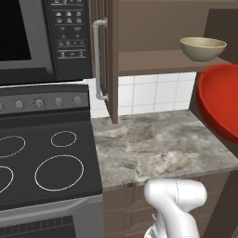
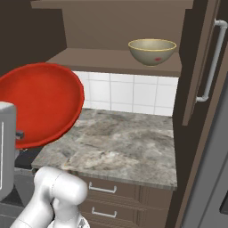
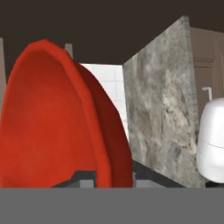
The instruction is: Open the cabinet. Pick the bowls from the counter and place them in the cabinet. Then close the cabinet.
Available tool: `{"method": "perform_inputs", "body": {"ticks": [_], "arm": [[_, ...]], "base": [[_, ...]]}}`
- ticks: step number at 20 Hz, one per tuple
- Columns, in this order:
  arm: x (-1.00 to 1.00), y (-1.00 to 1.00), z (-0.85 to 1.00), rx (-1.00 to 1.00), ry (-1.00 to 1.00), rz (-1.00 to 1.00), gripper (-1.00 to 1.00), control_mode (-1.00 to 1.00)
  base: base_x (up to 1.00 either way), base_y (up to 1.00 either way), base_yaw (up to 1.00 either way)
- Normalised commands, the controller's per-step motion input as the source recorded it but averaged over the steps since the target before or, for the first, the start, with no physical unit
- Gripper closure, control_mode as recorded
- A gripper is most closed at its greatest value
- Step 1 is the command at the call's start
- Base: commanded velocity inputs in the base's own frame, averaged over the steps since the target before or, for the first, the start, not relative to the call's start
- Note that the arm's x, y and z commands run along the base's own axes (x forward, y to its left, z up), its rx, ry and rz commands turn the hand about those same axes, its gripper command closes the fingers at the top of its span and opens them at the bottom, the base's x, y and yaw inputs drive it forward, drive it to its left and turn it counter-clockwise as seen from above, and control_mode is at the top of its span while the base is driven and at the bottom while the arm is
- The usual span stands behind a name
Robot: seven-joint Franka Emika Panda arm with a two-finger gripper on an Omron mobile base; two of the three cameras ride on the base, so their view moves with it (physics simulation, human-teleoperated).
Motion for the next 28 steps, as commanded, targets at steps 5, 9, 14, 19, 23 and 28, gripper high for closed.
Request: {"method": "perform_inputs", "body": {"ticks": [5,9,14,19,23,28], "arm": [[0.21,0.18,0.23,-0.02,0.04,0.0,1.0,-1.0],[0.06,0.09,0.24,-0.03,0.0,0.0,1.0,-1.0],[0.13,0.08,0.24,-0.01,0.01,0.0,1.0,-1.0],[0.08,0.0,0.12,0.0,0.0,0.0,1.0,-1.0],[0.08,0.03,0.05,0.0,0.0,0.0,1.0,-1.0],[0.29,0.0,0.0,0.0,0.0,0.0,1.0,-1.0]], "base": [[0.0,0.0,0.0],[0.0,0.0,0.0],[0.0,0.0,0.0],[0.0,0.0,0.0],[0.0,0.0,0.0],[0.0,0.0,0.0]]}}
